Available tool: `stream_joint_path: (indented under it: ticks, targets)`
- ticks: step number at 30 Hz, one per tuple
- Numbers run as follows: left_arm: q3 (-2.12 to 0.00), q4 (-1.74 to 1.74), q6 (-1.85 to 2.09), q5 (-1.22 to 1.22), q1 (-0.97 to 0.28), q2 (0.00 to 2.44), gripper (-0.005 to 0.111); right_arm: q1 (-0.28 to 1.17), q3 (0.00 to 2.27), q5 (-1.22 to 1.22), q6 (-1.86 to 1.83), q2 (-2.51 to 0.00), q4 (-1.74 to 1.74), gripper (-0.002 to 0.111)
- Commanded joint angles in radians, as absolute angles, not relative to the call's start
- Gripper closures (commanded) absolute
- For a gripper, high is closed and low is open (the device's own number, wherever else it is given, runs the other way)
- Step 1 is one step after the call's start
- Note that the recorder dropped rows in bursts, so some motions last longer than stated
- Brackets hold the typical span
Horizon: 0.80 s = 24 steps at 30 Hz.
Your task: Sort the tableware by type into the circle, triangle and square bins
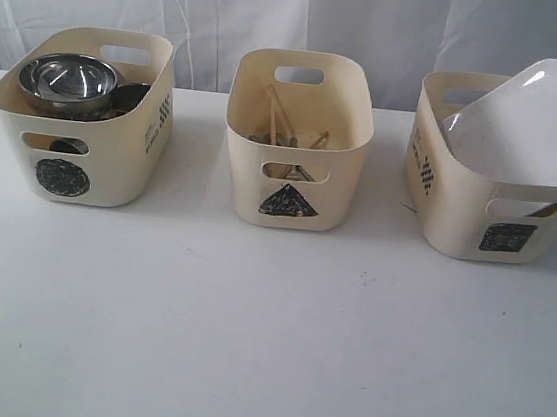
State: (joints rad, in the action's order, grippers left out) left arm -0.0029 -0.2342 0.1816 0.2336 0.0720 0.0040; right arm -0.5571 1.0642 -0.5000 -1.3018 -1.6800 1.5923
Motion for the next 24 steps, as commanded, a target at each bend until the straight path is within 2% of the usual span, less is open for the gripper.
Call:
stream_joint_path:
  ticks: [1,5,8,15,17,21,24]
  targets:
    - [0.0,-0.239,0.183,0.234,0.068,0.0,0.107,-0.558,1.072,-0.582,-1.302,-1.653,1.609,0.09]
    - [0.0,-0.239,0.183,0.234,0.068,0.0,0.107,-0.558,1.074,-0.657,-1.302,-1.598,1.636,0.094]
    - [0.0,-0.239,0.183,0.234,0.068,0.0,0.107,-0.558,1.074,-0.669,-1.287,-1.534,1.645,0.109]
    - [0.0,-0.239,0.183,0.234,0.068,0.0,0.107,-0.512,1.074,-0.537,-1.116,-1.313,1.585,0.108]
    - [0.0,-0.239,0.183,0.234,0.068,0.0,0.107,-0.466,1.074,-0.442,-1.116,-1.247,1.484,0.108]
    - [0.0,-0.239,0.183,0.234,0.068,0.0,0.107,-0.319,1.074,-0.164,-1.12,-1.118,1.037,0.108]
    - [0.0,-0.239,0.183,0.234,0.068,0.0,0.107,-0.24,1.074,-0.05,-1.136,-1.057,0.768,0.108]
